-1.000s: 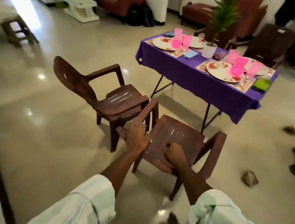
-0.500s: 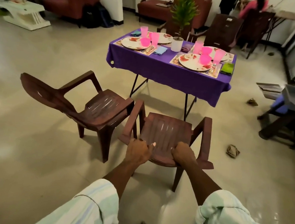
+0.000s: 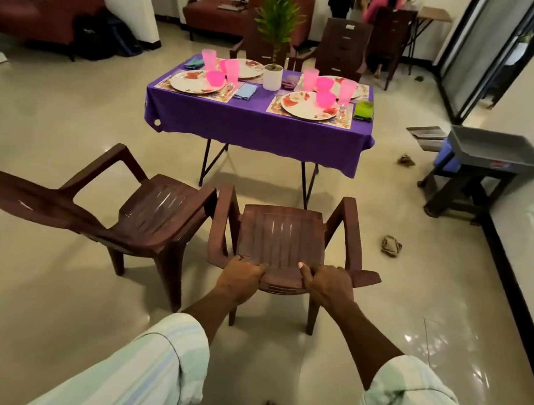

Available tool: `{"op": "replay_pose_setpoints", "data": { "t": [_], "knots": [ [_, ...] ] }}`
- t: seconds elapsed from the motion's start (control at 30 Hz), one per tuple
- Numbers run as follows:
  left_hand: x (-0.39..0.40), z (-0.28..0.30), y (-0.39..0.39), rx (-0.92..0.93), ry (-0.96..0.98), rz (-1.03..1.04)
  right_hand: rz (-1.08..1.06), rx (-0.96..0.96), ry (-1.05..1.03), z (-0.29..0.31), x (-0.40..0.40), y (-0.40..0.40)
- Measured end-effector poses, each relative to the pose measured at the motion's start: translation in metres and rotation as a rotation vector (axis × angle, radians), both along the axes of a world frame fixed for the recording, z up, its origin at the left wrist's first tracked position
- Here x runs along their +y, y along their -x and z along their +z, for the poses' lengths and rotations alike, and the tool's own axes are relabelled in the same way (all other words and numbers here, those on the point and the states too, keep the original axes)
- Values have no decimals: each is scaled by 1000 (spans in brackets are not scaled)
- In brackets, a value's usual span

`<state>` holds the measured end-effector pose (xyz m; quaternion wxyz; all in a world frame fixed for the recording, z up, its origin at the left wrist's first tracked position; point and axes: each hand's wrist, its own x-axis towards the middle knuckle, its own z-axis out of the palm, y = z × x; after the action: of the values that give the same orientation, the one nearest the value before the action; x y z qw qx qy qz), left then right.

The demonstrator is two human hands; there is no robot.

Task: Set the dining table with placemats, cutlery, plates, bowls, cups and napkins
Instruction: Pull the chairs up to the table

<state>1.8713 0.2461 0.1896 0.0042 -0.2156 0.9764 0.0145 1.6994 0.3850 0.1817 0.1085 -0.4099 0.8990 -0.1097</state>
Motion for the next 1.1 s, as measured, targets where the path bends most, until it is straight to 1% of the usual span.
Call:
{"op": "replay_pose_setpoints", "data": {
  "t": [0.1,0.2,0.3,0.37,0.43,0.5,0.63,0.8,0.97,1.1],
  "knots": [
    [-12,2,-5,9,7,-63,-2,49,-7,3,-2,-13],
    [-26,-1,-17,14,5,-104,50,-22,-18,5,-5,-23],
    [-39,-4,-27,12,13,-144,147,-65,-32,5,-5,-31],
    [-49,-5,-34,1,8,-165,236,-41,-100,6,-8,-35],
    [-60,-6,-38,-4,11,-188,276,52,-171,6,-13,-41],
    [-67,-4,-40,-12,31,-209,225,156,-205,5,-17,-48],
    [-81,0,-39,-71,31,-215,137,259,-202,3,-27,-59],
    [-117,0,-31,-92,30,-203,145,289,-135,2,-53,-57],
    [-153,7,1,-104,26,-199,152,286,-63,8,-81,-26],
    [-167,9,28,-116,37,-202,149,268,-53,8,-99,0]
  ]
}}
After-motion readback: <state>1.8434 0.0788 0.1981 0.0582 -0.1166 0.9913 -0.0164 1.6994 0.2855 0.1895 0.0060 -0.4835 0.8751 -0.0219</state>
